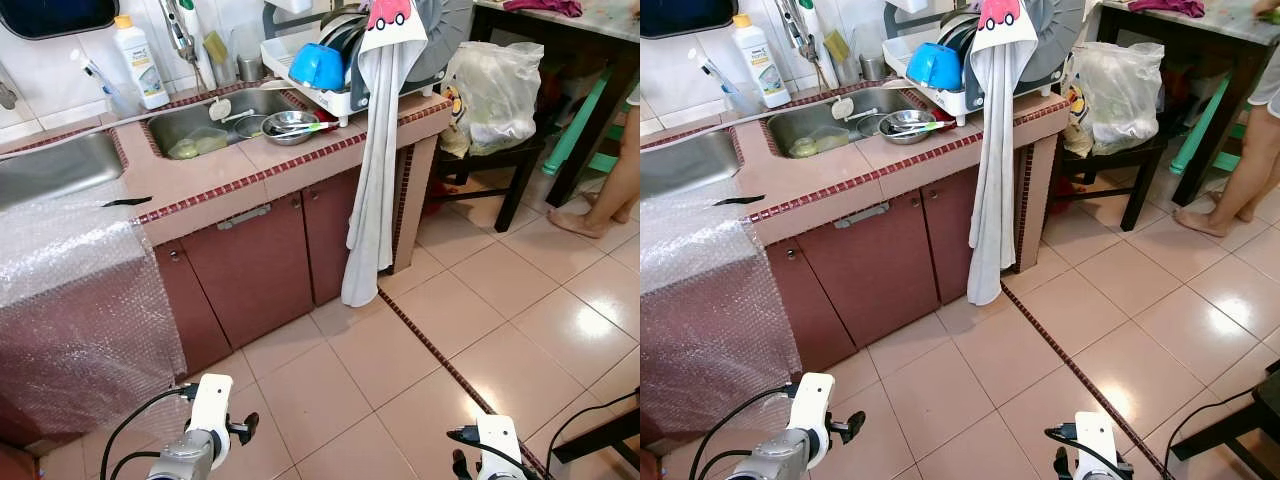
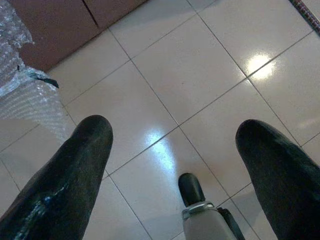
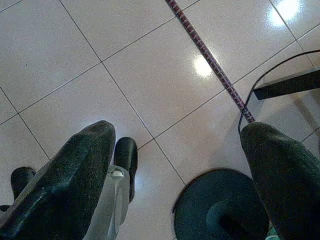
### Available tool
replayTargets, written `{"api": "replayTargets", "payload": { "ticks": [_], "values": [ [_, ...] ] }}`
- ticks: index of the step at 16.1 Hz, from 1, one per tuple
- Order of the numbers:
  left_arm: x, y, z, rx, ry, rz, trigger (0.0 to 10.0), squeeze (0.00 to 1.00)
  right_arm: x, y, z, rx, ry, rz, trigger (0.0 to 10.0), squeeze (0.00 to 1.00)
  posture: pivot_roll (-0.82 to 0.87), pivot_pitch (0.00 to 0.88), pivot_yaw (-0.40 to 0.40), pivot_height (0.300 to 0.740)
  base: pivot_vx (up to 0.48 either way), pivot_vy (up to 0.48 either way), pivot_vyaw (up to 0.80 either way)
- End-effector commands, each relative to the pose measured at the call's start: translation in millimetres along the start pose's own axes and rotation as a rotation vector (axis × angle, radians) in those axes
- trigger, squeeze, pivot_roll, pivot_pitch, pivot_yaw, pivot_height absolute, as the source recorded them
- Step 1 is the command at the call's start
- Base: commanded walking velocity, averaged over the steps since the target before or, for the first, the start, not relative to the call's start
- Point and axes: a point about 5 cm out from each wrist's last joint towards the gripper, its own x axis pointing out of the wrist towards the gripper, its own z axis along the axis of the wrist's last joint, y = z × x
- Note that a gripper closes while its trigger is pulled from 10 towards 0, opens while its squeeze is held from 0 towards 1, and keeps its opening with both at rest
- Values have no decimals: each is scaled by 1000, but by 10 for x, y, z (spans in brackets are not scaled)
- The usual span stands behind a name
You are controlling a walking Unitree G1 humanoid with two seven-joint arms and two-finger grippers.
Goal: Kitchen organization
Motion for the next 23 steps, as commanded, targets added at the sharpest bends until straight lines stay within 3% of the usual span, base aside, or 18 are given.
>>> {"api": "replayTargets", "payload": {
  "ticks": [1, 2, 3, 7, 10, 12, 14, 18, 23],
  "values": [
    [71, -149, 352, 7, -50, -6, 10000, 0, 79, 401, 421, 71, 31, 148, 10000, 0, 14, 0, 57, 740, 0, 0, 0],
    [58, -173, 158, -22, -5, 0, 10000, 0, 70, 235, 301, -59, 2, 141, 10000, 0, -47, 0, 29, 740, 0, 0, 0],
    [48, -188, 65, -24, 16, 0, 10000, 0, 68, 152, 269, -105, -1, 137, 10000, 0, -47, 0, 29, 740, 0, 0, 0],
    [41, -142, 61, 18, 22, 5, 10000, 0, 71, 206, 308, -57, -8, 148, 10000, 0, -45, 0, 56, 740, 0, 0, 0],
    [35, -90, 68, 83, 32, 14, 10000, 0, 37, 302, 152, -20, 30, 174, 10000, 0, -44, 0, 93, 740, 0, 0, 0],
    [31, -71, 67, 125, 32, 13, 10000, 0, 21, 325, 87, -24, 42, 177, 10000, 0, -48, 0, 108, 740, 0, 0, 0],
    [34, -105, 65, 93, 35, -31, 10000, 0, 9, 310, 22, -25, 57, 171, 10000, 0, -52, 0, 128, 740, 0, 0, 0],
    [30, -118, 46, 137, 42, -59, 10000, 0, -3, 333, -13, -61, 57, 187, 10000, 0, -48, 0, 138, 740, 0, 0, 0],
    [17, -116, -4, 150, 47, -90, 10000, 0, -9, 414, 6, -88, 50, 212, 10000, 0, -16, 0, 130, 740, 0, 0, 800]
  ]
}}
